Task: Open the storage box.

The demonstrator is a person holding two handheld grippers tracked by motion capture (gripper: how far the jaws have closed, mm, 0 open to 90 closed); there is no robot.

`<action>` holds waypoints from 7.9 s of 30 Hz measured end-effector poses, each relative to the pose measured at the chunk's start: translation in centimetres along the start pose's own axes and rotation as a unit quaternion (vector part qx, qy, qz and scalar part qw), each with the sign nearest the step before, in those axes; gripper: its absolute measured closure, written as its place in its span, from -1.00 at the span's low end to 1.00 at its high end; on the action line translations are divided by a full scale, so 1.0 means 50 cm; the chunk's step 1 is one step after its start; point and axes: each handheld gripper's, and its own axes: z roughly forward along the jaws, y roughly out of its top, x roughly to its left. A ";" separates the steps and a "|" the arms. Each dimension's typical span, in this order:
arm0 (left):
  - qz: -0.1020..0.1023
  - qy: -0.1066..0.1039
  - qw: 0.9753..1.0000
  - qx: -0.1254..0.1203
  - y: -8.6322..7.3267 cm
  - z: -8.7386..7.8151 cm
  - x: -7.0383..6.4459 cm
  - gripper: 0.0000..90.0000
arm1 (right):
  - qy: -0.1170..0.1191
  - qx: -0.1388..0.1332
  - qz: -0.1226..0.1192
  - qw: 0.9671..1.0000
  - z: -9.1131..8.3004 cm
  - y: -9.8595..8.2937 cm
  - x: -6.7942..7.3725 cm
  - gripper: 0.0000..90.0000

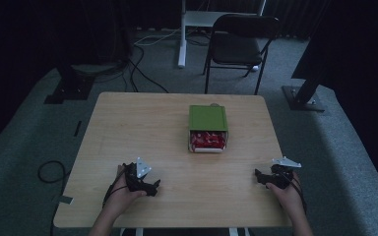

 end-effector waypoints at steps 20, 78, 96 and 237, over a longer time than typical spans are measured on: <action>0.113 0.008 0.993 -0.013 0.088 0.031 -0.070 -0.96 | 0.000 0.000 0.001 1.000 0.000 0.000 0.000 -0.76; 0.457 0.091 0.884 -0.036 0.252 0.156 -0.244 -0.08 | 0.000 0.000 0.001 1.000 0.000 0.000 0.000 -0.76; 0.481 0.147 0.864 -0.016 0.257 0.204 -0.243 0.25 | 0.000 0.000 0.001 1.000 0.000 0.000 0.000 -0.76; 0.223 -0.031 0.962 -0.154 0.225 -0.082 -0.157 0.56 | 0.001 0.000 0.003 1.000 0.000 0.000 0.001 -0.76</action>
